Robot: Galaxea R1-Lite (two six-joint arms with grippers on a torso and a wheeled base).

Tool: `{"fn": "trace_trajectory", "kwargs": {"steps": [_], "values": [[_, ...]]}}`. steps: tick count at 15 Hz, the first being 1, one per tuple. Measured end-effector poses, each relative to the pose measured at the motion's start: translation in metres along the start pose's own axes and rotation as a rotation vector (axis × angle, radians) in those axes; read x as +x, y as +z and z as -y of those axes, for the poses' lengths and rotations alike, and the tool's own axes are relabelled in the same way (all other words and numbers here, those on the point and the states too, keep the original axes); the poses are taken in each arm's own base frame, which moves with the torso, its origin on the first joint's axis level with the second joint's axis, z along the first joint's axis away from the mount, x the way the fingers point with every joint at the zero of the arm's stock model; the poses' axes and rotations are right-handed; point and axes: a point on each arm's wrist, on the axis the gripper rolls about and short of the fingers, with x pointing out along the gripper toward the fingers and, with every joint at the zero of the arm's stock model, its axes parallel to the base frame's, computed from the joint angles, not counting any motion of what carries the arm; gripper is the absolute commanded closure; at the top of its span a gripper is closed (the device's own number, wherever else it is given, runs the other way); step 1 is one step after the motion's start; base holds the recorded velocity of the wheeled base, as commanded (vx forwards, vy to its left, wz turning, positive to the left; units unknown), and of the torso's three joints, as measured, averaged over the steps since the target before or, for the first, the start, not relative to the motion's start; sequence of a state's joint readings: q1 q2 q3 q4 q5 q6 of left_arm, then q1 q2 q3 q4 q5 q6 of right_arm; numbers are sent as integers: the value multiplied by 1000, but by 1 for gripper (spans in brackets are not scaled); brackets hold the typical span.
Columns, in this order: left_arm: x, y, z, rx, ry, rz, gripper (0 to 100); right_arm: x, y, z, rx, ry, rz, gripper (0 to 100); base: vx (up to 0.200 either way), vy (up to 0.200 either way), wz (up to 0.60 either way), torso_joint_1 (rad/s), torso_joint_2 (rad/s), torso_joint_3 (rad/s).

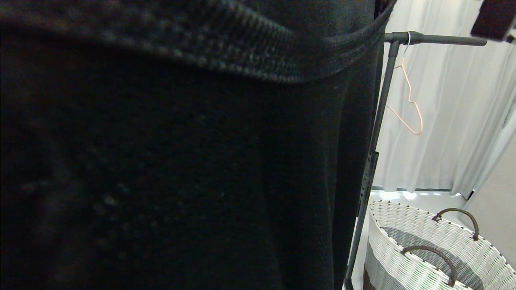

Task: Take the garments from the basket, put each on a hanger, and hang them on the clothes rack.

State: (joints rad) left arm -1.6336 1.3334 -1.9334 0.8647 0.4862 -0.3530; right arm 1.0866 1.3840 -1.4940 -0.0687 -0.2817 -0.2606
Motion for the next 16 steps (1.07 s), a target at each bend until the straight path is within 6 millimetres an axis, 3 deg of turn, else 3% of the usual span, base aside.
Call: {"fn": "trace_trajectory", "kwargs": {"steps": [5,10,16], "values": [[4,0,-7,53,66,4,100,-11,-3,18,-45,-57,-65,100,0,0,0,0,0,0],[25,10,-49,217,419,13,100,-58,-2,37,-73,-77,-179,100,0,0,0,0,0,0],[60,18,-72,208,596,24,100,-104,2,34,-20,48,-223,100,0,0,0,0,0,0]]}}
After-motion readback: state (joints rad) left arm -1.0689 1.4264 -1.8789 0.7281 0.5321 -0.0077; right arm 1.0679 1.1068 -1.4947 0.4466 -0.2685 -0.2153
